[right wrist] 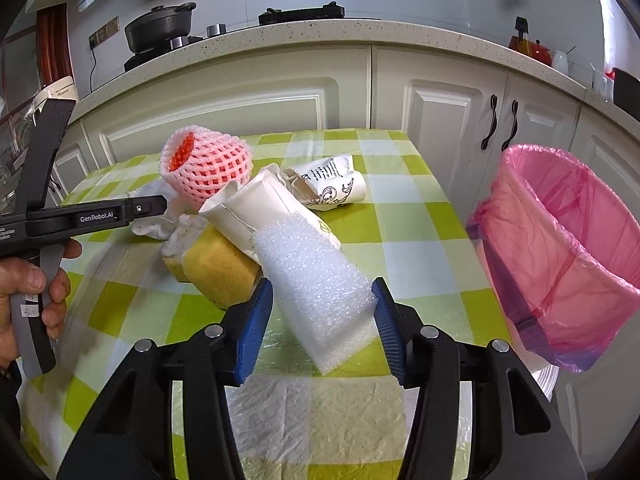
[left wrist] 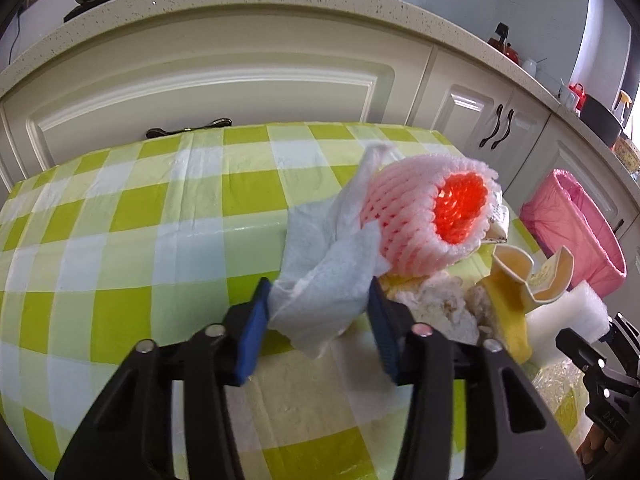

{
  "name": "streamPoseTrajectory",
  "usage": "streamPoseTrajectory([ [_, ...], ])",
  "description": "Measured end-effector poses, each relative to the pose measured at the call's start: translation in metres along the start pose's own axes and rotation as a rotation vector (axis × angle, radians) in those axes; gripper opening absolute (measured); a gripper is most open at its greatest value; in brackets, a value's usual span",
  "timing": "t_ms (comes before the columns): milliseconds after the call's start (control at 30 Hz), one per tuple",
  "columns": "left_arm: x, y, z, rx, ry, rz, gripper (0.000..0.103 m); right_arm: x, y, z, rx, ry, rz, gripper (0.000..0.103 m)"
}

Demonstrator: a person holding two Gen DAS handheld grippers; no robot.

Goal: Collect trash
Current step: 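Grasp the white tissue with the left tool while the right tool grasps a foam sleeve, then carry the tissue and foam sleeve over the bin and open both tools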

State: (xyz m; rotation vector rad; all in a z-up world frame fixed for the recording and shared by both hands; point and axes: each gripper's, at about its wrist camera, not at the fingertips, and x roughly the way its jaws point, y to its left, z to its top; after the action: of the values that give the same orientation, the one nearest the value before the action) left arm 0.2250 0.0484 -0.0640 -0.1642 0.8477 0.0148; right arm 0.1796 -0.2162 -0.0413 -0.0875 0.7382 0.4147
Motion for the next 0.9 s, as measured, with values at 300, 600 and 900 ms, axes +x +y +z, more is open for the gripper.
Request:
streamPoseTrajectory([
  [300,-0.019,0.002,-0.005,-0.001,-0.007,-0.014,0.02,-0.006,-0.006,0.001,0.012,-0.01,-0.004,0.045],
  [600,-0.058,0.012,-0.005,-0.026,-0.058,0.003,0.02,-0.022,-0.015,0.005,0.036,-0.042,-0.008,0.045],
  [900,-0.07,0.027,-0.016,-0.047,-0.047,0.028,0.02,-0.037,-0.02,0.012,0.044,-0.077,-0.011,0.045],
])
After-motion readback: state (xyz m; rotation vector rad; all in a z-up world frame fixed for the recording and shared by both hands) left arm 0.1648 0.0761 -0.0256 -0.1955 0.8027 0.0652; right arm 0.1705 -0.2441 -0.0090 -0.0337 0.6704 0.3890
